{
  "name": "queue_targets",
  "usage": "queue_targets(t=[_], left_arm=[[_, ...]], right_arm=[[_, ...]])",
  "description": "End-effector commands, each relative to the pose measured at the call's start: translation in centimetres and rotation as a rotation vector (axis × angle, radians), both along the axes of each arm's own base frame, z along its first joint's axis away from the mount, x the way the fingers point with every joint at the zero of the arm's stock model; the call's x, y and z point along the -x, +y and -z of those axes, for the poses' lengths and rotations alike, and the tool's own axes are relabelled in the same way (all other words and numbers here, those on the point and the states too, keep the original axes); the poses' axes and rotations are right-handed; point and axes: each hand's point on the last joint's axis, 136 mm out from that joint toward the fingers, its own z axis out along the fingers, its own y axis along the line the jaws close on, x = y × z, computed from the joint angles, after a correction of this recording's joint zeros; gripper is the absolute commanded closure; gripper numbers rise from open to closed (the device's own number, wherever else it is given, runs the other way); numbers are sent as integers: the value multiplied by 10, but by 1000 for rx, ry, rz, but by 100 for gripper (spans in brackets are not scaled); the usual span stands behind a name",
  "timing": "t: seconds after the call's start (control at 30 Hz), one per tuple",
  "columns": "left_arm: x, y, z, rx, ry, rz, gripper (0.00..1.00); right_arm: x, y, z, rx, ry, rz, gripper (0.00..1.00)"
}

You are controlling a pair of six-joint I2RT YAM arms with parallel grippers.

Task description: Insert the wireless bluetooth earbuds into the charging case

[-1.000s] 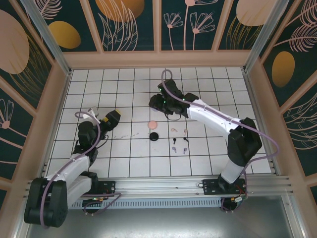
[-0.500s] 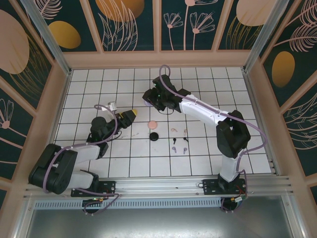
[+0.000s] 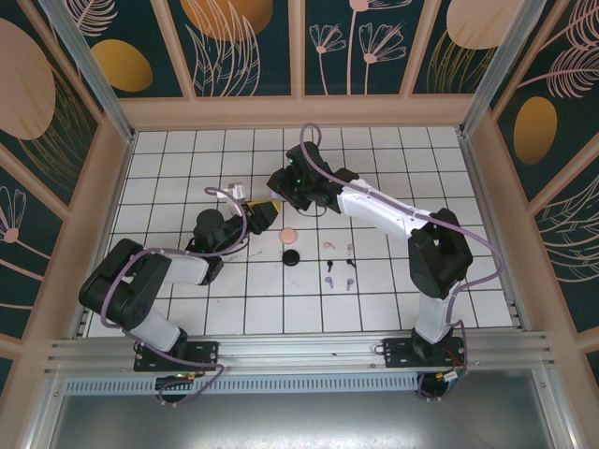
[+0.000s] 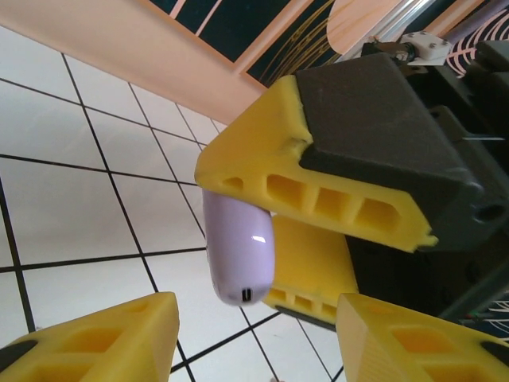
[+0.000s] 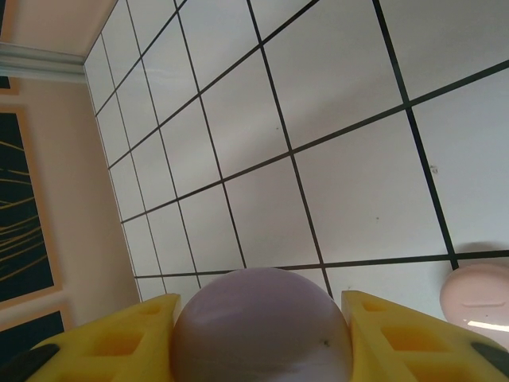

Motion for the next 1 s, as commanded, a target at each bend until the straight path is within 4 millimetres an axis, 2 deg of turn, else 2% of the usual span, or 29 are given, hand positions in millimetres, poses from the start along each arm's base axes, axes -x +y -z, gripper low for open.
queue_targets(t=[0.0,0.43,0.97], left_arm=[[-9,-6,-21,31,-92,-5,47],[-18,-15,-25,72,-107,2,63],[-11,-16,-21,83,-91,6,64]], right_arm=[[-2,10,-18,-44,-29,-3,64],[3,1,-20,-52,-36,7,64],[1,-3,-20,-60,-39,20,64]])
